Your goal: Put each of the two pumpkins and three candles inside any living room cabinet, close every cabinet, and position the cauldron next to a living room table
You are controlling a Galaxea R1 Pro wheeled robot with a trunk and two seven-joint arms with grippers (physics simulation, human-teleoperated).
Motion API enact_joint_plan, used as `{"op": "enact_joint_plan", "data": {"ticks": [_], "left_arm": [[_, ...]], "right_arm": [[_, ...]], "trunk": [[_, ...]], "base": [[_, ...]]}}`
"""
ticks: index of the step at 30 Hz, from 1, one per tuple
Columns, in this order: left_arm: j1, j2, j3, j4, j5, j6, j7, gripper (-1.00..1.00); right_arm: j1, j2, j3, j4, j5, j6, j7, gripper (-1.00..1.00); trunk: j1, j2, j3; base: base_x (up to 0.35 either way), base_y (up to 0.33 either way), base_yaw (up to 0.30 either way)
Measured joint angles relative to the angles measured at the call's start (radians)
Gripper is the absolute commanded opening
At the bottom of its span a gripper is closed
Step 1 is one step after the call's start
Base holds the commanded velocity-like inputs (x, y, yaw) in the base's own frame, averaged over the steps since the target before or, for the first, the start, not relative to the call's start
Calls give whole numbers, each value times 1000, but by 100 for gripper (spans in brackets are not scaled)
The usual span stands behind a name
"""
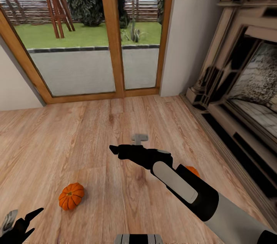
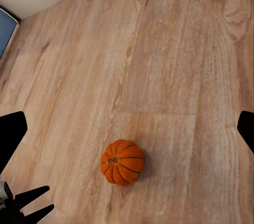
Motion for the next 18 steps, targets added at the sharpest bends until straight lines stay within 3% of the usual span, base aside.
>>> {"op": "enact_joint_plan", "data": {"ticks": [18], "left_arm": [[-3,-5,-5,-9,-1,0,7,100]], "right_arm": [[0,0,0,-2,0,2,0,100]], "trunk": [[8,-4,-70]], "base": [[0,0,0]]}}
